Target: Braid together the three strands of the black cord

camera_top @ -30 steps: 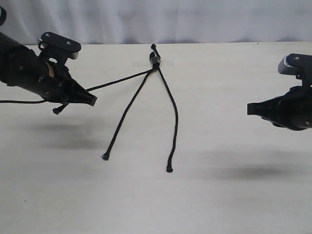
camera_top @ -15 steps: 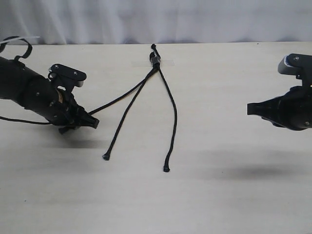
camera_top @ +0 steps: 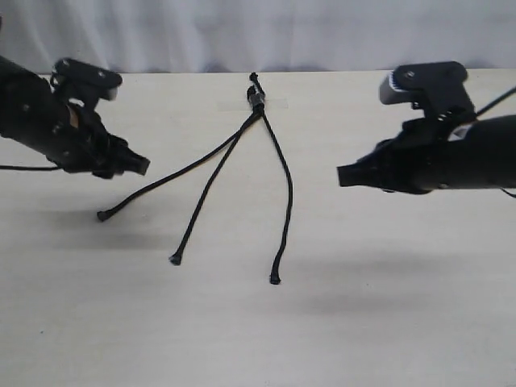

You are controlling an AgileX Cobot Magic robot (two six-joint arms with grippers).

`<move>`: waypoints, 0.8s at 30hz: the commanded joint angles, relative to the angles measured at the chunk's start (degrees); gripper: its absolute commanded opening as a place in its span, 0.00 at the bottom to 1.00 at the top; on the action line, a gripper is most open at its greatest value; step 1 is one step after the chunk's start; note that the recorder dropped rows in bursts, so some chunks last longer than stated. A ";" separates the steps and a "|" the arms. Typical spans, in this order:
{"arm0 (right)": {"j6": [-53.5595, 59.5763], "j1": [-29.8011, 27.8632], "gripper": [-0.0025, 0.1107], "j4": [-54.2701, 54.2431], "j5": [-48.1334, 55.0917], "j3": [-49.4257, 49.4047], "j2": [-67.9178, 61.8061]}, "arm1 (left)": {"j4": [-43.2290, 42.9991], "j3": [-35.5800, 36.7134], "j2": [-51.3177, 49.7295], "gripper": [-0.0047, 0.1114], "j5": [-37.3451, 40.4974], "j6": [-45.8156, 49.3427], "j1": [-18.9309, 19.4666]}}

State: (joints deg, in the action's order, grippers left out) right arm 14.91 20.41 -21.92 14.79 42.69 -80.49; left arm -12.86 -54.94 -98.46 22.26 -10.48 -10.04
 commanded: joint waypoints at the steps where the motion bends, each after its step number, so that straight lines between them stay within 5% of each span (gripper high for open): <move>1: 0.94 6.55 0.06 0.23 5.09 7.82 -4.09 | -0.02 3.05 12.23 0.24 -2.86 0.03 0.03; 6: -0.64 12.45 0.06 0.34 9.57 17.38 -13.61 | -0.02 9.00 25.84 0.05 -8.69 -0.08 0.03; 13: -4.90 20.69 0.07 6.67 12.60 31.77 -28.45 | -0.14 15.28 37.95 0.04 -11.39 -0.08 0.03; 18: -24.22 23.08 0.30 23.70 19.23 42.38 -37.77 | -0.14 16.60 40.11 0.04 -11.89 -0.08 0.03; 24: -26.13 23.08 0.48 24.08 26.69 52.42 -47.04 | -0.02 16.60 40.09 0.04 -11.99 -0.08 0.03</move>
State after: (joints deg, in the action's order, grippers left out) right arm -9.98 43.46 1.28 38.32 91.64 -124.40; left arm -12.98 -38.72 -58.75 11.22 -10.48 -10.04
